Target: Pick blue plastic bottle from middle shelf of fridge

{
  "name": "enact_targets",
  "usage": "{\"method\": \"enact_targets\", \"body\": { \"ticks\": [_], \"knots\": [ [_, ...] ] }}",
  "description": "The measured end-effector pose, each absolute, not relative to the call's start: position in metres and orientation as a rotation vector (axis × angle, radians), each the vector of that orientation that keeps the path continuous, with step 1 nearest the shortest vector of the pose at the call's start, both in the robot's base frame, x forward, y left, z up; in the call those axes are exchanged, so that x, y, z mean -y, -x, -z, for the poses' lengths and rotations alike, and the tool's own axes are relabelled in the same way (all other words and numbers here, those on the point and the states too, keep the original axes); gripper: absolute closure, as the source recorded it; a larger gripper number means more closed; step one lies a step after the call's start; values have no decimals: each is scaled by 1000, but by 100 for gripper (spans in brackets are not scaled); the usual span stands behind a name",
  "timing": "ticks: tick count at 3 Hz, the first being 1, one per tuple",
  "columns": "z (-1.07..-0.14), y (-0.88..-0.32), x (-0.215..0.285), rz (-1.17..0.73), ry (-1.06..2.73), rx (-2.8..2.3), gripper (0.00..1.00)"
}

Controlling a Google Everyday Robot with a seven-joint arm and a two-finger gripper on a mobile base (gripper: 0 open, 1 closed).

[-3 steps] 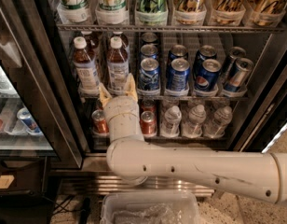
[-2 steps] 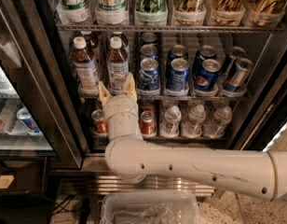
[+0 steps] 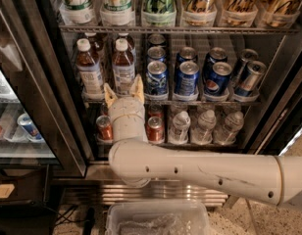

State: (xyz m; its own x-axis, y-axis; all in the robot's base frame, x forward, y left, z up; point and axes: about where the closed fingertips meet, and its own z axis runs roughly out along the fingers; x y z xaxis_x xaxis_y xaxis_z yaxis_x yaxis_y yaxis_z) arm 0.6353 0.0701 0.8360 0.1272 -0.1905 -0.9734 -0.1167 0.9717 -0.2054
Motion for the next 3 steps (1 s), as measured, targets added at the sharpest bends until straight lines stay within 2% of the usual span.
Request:
{"method": "enact_targets", "body": {
  "ticks": [2,3],
  "knots": [
    [-840,-649,-71,26,209,-1450,27],
    [-841,-655,-68,13,187,-1451,46]
  ]
}}
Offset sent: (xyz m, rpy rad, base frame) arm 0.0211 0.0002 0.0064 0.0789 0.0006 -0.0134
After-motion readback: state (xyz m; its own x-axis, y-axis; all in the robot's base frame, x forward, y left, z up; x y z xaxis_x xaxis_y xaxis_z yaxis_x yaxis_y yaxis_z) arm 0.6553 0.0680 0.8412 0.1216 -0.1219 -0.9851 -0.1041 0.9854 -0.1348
